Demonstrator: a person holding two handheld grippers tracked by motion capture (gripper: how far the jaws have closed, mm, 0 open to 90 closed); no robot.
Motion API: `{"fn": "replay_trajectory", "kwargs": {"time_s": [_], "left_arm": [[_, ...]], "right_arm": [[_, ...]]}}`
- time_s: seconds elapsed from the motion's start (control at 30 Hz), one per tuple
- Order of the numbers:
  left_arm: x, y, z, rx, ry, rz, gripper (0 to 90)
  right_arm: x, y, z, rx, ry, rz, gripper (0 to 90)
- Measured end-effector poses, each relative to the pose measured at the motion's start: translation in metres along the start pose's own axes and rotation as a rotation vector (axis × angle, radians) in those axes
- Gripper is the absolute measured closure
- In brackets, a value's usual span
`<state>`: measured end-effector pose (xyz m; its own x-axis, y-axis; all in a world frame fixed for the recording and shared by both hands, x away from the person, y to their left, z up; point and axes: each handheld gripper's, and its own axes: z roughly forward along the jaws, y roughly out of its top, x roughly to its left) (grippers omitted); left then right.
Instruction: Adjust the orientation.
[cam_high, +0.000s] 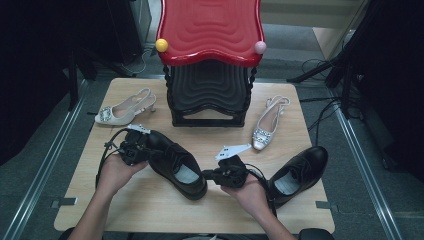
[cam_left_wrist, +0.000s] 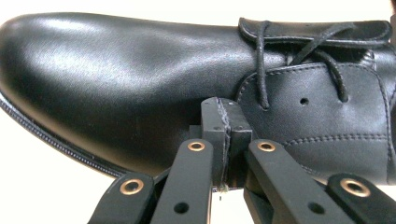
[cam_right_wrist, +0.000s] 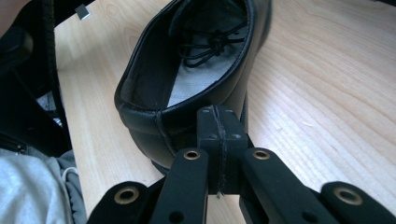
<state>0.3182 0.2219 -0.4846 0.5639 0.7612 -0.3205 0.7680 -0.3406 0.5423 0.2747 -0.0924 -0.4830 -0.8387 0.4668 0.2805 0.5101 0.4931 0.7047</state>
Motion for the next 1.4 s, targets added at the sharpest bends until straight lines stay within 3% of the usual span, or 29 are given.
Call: {"fn": "replay_trajectory", "kwargs": {"time_s": [0.37,0.6,0.7,0.77,1.07,1.4], "left_arm": [[-0.001,0.010,0.011,-0.016,-0.032,-0.002,90.0],[-0.008,0.016,0.017,-0.025,-0.007,0.037,90.0],[-0.006,0.016,0.015,-0.036,-0.019,0.031,90.0],[-0.007,0.016,0.013,-0.043,-0.008,0.033,90.0],[-0.008,0.004,-0.002,-0.056,0.021,0.024,90.0],[-0.009,-0.013,0.000,-0.009,0.022,-0.002,88.7]], "right_arm": [[0.010,-0.007,-0.003,0.012,0.017,-0.006,90.0],[0.015,-0.009,-0.004,0.025,0.045,-0.022,90.0],[0.012,-0.008,-0.006,0.022,0.007,-0.033,90.0],[0.008,-0.007,-0.007,0.013,-0.005,-0.014,90.0],[0.000,-0.002,0.004,0.031,-0.013,-0.021,90.0],[-0.009,0.008,0.016,0.048,-0.019,-0.011,90.0]]}}
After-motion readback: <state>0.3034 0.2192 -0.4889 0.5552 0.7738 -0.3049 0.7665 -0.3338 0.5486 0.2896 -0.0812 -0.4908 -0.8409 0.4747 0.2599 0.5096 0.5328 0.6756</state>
